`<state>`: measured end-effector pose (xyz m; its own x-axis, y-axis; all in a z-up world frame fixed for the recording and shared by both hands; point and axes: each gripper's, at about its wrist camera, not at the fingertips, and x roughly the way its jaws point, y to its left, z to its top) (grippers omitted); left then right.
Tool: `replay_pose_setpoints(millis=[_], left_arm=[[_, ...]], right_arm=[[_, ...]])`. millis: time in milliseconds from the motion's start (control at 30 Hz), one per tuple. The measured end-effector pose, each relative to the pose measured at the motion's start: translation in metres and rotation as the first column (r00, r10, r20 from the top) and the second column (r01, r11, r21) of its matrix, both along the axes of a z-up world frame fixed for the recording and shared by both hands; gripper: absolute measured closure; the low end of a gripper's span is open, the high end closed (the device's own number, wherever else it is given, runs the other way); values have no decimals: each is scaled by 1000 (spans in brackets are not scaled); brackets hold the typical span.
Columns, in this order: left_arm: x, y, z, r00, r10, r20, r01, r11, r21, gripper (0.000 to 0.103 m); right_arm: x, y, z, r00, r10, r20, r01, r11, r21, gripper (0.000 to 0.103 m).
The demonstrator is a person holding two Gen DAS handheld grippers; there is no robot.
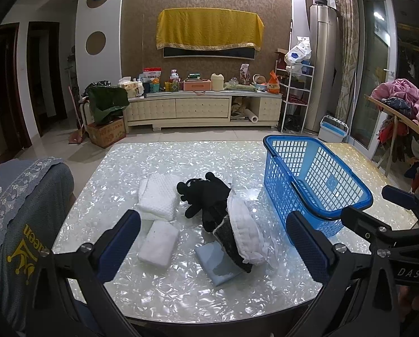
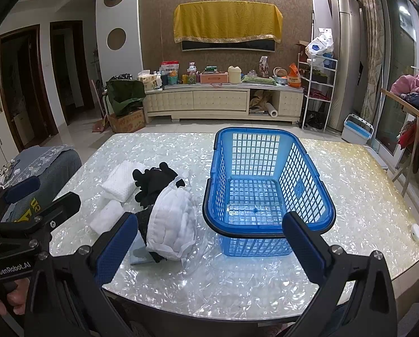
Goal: Organize soft objects
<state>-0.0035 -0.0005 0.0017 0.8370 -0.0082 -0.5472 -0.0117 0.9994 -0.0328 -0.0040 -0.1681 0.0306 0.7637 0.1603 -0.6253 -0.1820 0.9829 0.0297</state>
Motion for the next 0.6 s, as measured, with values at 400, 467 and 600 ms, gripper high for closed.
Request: replay_pose_setpoints(millis=[400,467,600], left_arm=[[-2,-2,0,1000,-19,0,19,1000,-2,0],[-2,-2,0,1000,-20,-1,20,1000,-2,0],[-2,-2,1,1000,-22,-5,22,1000,-3,0]], right_arm=[[0,-1,0,1000,-1,-4,1,1000,0,0],[-1,-3,-2,1000,-2,-6,2,1000,0,0],[-2,-5,-3,1000,-2,-10,2,1000,-1,0]])
